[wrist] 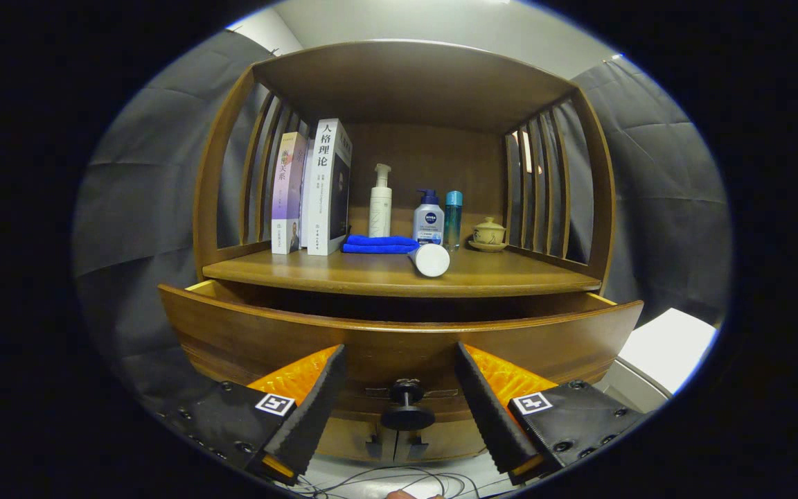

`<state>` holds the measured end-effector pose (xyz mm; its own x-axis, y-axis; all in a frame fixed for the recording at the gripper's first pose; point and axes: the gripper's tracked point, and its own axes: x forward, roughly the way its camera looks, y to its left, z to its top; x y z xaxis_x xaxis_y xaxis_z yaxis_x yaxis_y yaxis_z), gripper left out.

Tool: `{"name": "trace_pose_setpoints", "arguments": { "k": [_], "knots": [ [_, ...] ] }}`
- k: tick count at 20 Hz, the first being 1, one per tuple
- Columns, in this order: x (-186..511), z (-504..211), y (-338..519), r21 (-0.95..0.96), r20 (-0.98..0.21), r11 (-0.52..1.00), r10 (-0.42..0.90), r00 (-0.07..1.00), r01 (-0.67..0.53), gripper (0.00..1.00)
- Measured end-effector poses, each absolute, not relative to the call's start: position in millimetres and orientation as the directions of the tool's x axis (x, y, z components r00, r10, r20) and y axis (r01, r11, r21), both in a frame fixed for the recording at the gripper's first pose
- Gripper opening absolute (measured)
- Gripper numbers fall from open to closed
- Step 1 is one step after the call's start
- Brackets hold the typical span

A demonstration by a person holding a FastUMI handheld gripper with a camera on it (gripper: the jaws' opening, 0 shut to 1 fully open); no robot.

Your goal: Pull open the drawer, take out the items inside it, and place them on the countertop above the cabinet.

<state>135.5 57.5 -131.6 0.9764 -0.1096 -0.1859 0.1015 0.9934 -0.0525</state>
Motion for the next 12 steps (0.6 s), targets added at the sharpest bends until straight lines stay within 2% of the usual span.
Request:
{"name": "trace_pose_setpoints", "arguments": {
  "k": [12],
  "knots": [
    [181.2, -131.6, 52.9, -0.062, -0.198, 0.993, -0.114, 0.974, 0.104, 0.98]
  ]
}}
